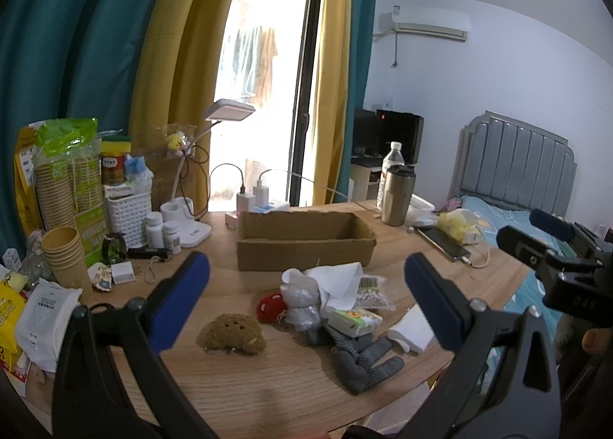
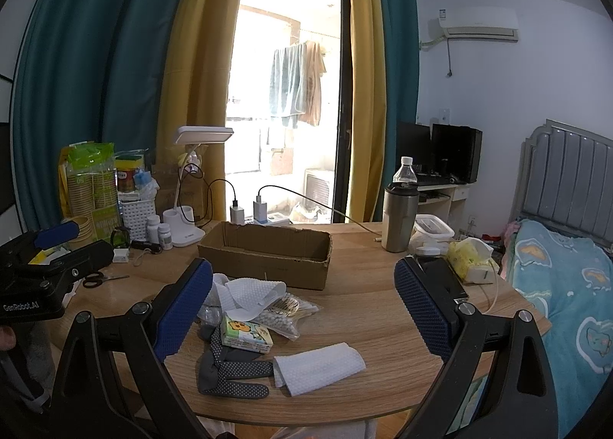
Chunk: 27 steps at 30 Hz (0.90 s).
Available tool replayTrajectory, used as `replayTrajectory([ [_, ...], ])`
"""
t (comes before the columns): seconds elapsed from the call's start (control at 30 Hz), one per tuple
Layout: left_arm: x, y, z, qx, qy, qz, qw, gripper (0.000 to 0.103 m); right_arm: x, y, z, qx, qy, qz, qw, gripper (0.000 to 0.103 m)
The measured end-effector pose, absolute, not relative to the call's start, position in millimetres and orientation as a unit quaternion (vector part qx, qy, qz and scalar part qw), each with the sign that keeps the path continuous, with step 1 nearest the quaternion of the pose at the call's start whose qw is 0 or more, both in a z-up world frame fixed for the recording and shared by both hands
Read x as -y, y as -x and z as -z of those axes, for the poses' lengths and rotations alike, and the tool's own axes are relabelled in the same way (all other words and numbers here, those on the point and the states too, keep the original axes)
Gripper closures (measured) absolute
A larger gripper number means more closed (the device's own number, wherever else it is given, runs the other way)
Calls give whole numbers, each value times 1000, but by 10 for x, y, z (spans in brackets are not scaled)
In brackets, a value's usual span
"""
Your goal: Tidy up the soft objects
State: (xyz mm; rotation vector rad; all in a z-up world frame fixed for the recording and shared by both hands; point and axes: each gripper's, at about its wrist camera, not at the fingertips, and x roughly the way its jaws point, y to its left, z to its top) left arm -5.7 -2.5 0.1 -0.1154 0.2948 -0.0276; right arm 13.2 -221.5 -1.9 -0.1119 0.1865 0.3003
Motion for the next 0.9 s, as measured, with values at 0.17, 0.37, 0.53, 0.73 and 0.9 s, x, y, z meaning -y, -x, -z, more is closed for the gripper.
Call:
replayTrajectory([
  [0.17,27,57,-3,-147,57,14,987,0,2213,-131,18,-92,56,-149,983,5],
  [0.37,23,56,-1,-147,57,14,987,0,2220,-131,10,-93,53,-151,983,5],
  [0.53,23,57,0,-147,58,14,987,0,2223,-130,13,-94,53,-151,983,5],
  [0.73,30,51,21,-150,58,15,987,0,2231,-121,13,-94,52,-152,983,5],
  [0.9,32,32,86,-157,62,16,986,0,2221,-134,16,-95,52,-152,982,5],
])
